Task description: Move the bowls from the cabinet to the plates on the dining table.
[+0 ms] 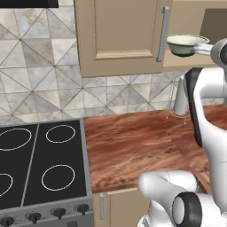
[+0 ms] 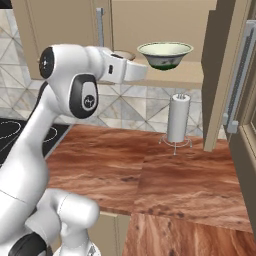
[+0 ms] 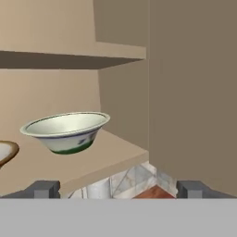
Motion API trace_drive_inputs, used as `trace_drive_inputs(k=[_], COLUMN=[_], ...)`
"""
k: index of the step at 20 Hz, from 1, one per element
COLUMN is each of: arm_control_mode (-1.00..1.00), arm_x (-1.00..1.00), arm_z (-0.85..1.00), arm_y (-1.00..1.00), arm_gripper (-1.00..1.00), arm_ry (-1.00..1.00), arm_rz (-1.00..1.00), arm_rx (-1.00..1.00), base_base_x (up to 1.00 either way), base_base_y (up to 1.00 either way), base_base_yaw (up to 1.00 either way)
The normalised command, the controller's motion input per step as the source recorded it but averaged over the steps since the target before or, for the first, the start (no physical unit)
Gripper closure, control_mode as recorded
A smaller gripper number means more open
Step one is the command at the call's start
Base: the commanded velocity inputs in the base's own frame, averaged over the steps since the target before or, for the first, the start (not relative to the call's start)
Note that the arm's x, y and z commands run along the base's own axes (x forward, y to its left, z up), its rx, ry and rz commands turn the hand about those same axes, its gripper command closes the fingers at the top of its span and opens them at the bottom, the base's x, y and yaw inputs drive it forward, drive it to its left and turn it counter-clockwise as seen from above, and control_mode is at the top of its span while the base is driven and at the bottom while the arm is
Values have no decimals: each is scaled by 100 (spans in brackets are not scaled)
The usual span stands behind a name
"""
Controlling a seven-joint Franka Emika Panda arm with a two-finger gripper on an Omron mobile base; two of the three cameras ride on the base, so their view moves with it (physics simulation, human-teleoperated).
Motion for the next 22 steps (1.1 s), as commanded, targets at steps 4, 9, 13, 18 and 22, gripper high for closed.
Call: trace_drive_inputs(k=[4, 9, 13, 18, 22], arm_control_mode=[-100, -100, -100, -100, -100], arm_x=[-4, -8, -11, -13, -2], arm_z=[13, 18, 21, 10, 1], arm_y=[24, 18, 13, 15, 23], arm_gripper=[-100, -100, -100, -100, -100], arm_ry=[-2, 3, 9, 10, 8], arm_rz=[12, 13, 13, 14, 15], arm_rx=[6, 5, 6, 7, 7], base_base_x=[0, 0, 0, 0, 0], base_base_y=[0, 0, 0, 0, 0], base_base_yaw=[0, 0, 0, 0, 0])
